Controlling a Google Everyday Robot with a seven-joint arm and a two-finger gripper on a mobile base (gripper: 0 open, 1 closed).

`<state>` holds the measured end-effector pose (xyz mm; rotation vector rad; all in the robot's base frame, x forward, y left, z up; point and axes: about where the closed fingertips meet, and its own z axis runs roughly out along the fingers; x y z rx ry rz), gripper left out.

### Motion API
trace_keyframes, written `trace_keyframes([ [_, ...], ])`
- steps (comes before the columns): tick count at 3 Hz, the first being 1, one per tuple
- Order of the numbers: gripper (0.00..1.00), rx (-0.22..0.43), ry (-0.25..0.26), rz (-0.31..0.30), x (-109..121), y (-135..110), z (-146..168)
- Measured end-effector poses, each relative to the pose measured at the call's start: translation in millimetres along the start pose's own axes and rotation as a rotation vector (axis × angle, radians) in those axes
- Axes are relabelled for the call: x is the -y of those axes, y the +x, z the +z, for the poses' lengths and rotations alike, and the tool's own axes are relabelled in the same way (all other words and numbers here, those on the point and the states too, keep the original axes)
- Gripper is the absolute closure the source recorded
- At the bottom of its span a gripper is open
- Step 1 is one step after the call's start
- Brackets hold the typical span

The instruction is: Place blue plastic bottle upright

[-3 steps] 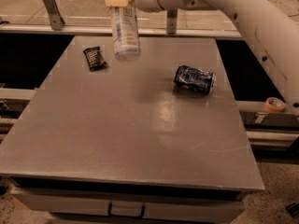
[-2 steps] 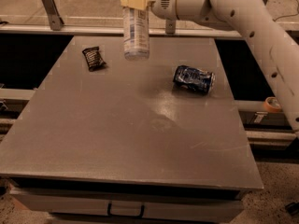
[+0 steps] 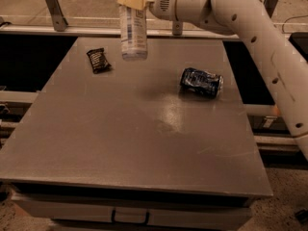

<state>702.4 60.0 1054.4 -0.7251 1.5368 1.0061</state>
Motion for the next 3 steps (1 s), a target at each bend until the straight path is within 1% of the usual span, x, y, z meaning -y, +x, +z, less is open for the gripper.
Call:
trace_keyframes([
  [1, 1.0, 0.038, 0.041, -0.094, -9.0, -2.3, -3.2],
  [2, 1.0, 0.082, 0.085, -0.24, -25.2, 10.2, -6.9],
  [3, 1.0, 0.106, 0.143, -0.43, -46.0, 24.7, -17.9],
])
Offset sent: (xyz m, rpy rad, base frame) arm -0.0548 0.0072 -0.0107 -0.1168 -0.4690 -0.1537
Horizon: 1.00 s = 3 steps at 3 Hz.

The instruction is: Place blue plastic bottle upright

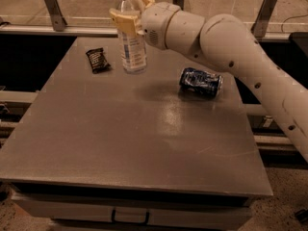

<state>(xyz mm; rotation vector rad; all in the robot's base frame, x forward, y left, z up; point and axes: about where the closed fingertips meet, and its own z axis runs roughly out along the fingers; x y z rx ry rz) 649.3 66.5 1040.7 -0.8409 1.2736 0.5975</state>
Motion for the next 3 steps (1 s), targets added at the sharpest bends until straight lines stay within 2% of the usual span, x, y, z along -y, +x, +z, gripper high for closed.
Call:
trace_keyframes([
  [1, 1.0, -0.003, -0.009, 0.014, 0.0, -0.1, 3.1],
  [2, 1.0, 0.034, -0.06, 0.003, -7.1, 2.7, 5.0],
  [3, 1.0, 0.102, -0.099, -0.083, -22.8, 7.4, -2.3],
])
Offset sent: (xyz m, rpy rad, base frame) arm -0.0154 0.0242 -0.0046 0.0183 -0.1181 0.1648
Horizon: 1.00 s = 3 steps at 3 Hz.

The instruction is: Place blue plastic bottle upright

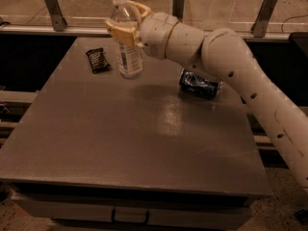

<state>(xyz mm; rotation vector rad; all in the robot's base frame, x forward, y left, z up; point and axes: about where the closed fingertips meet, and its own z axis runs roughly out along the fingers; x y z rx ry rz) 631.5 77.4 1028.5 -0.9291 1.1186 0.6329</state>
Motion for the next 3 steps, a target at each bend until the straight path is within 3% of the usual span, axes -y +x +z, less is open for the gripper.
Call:
trace_keyframes([
  [1, 1.0, 0.033, -0.044, -0.109, -20.0, 1.2, -11.3],
  [2, 1.0, 0.026, -0.099, -0.177, -39.7, 6.7, -23.3],
  [3, 1.0, 0.004, -0.15, -0.2, -56.6, 15.6, -37.5],
])
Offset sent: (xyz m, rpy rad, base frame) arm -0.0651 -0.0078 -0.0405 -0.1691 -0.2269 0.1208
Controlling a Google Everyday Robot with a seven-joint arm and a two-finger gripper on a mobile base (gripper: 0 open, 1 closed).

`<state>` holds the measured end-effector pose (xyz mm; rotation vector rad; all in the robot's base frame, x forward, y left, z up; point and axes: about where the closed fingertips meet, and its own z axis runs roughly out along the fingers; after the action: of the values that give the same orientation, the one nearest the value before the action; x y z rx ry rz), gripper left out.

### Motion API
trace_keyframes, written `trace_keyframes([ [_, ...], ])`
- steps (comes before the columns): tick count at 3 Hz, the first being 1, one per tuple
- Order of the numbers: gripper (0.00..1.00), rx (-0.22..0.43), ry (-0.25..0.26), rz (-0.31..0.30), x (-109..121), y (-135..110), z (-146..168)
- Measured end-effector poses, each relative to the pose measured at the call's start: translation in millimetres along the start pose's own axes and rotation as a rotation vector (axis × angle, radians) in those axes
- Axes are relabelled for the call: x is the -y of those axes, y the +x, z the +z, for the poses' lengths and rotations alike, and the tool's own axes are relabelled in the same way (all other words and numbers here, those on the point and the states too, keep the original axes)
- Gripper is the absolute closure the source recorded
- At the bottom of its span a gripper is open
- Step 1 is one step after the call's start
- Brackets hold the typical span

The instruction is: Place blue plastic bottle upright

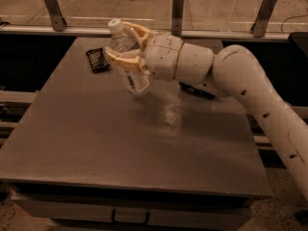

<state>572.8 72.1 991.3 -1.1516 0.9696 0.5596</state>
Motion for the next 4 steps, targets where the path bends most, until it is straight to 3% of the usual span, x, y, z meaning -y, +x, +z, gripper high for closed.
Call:
trace_keyframes([
  [1, 1.0, 0.021, -0.003, 0.012, -8.0, 5.1, -5.4],
  [2, 0.83, 0.028, 0.011, 0.045, -14.5, 11.0, -9.7],
  [4, 0.36, -0.001, 0.031, 0.085, -20.5, 20.9, -14.5],
])
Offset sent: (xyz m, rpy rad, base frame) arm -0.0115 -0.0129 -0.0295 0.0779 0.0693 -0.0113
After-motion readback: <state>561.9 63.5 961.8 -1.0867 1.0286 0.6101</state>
